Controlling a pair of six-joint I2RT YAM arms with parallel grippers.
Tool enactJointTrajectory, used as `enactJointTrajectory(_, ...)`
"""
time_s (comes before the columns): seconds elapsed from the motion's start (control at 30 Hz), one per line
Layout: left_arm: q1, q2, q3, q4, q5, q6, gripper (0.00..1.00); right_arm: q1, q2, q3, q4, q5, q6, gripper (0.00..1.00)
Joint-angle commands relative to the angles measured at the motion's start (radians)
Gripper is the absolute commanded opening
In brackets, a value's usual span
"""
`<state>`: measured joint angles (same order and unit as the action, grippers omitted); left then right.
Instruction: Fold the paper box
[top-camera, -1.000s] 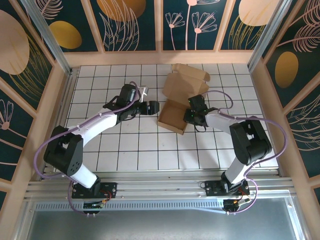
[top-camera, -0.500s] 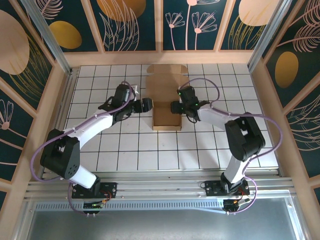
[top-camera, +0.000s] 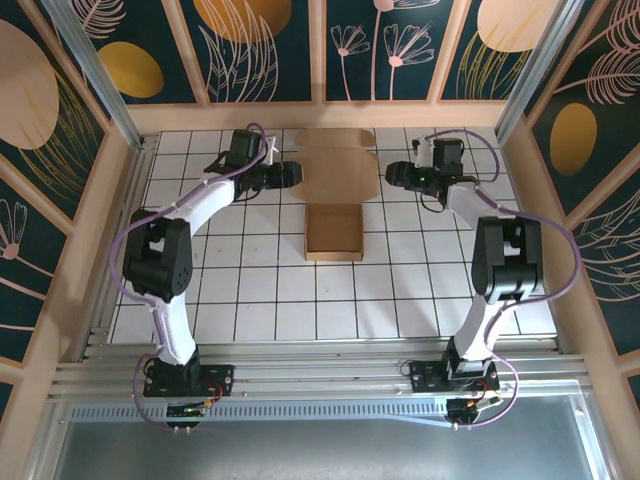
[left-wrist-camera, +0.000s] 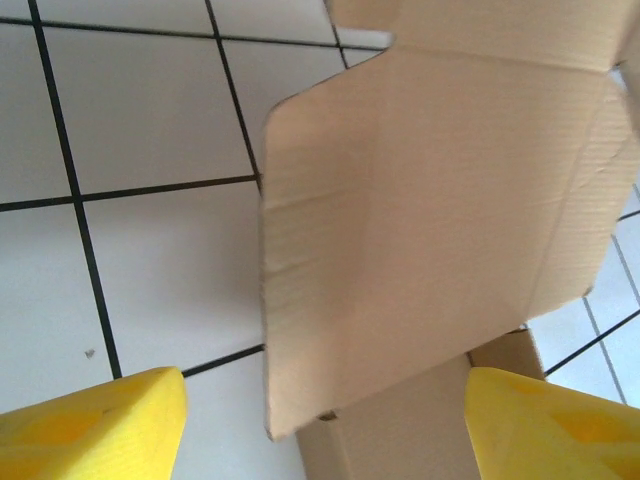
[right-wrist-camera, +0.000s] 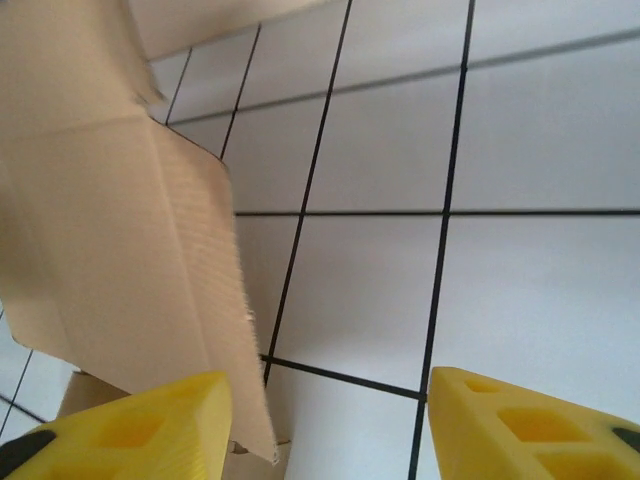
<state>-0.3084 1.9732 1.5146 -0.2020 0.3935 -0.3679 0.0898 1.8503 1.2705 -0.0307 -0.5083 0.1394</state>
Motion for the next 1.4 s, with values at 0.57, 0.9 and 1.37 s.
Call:
enactJointTrajectory(0.57, 0.037, 0.157, 0.114, -0.019, 0.235, 0.047, 0.53, 0.024, 0.182, 0.170, 0.002, -0.253, -0.036, 0.38)
enactJointTrajectory(0.9, 0.037, 0.162, 0.127, -0.016, 0.244, 0.052, 0.31, 0.051, 0.187, 0.188, -0.021, -0.235, -0.058, 0.24)
enactJointTrajectory(1.37, 0.037, 0.107, 0.082, 0.146, 0.235, 0.137, 0.06, 0.171, 0.096, 0.182, -0.022, 0.093, -0.250, 0.07)
